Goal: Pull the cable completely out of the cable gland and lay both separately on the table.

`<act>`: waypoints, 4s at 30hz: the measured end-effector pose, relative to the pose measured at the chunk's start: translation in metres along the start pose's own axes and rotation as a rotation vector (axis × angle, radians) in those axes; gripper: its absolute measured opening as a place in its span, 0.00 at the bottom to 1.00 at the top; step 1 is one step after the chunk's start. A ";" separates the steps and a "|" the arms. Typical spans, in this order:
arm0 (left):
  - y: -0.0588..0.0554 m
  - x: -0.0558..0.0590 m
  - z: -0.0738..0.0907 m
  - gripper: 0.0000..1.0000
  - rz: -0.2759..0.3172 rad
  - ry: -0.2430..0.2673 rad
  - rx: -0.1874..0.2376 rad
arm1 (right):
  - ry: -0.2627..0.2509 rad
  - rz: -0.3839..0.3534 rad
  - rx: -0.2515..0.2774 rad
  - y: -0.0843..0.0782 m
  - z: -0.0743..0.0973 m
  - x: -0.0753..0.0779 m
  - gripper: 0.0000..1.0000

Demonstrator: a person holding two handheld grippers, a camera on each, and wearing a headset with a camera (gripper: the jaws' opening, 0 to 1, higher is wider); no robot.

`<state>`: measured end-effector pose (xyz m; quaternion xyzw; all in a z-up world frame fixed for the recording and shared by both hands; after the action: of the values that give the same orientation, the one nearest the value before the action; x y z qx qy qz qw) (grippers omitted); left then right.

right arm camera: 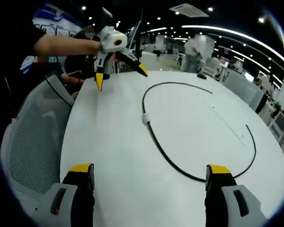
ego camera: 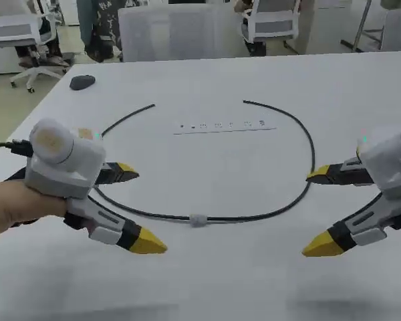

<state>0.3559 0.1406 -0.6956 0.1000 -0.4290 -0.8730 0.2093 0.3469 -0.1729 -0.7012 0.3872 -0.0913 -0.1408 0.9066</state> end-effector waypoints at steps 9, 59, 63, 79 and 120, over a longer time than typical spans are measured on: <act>0.000 0.001 0.001 1.00 0.008 -0.001 0.024 | 0.006 0.016 -0.013 0.001 -0.003 -0.001 0.94; -0.031 0.009 -0.035 0.99 0.064 0.013 0.037 | 0.172 0.109 -0.005 0.060 -0.161 0.009 0.25; -0.030 0.011 -0.031 0.99 0.047 0.008 0.035 | 0.186 0.129 -0.007 0.062 -0.169 0.009 0.23; -0.021 0.015 -0.029 0.99 0.083 0.059 0.103 | 0.227 0.088 0.000 0.064 -0.174 0.004 0.08; 0.042 0.124 -0.023 0.16 0.192 -0.437 0.355 | 0.254 0.130 0.195 0.079 -0.020 -0.117 0.07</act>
<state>0.2647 0.0453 -0.6765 -0.0963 -0.6172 -0.7615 0.1731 0.2569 -0.0688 -0.6638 0.4815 -0.0140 -0.0220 0.8761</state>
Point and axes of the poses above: the centre of the closed fingertips' face, and the gripper's own axes: z roughly backward along the fingers, x roughly to its right, y roughly out of its top, the point moved 7 cm from there along z, roughly backward along the fingers, and after that the axes turned 1 degree about y, right-handed, at the moved point
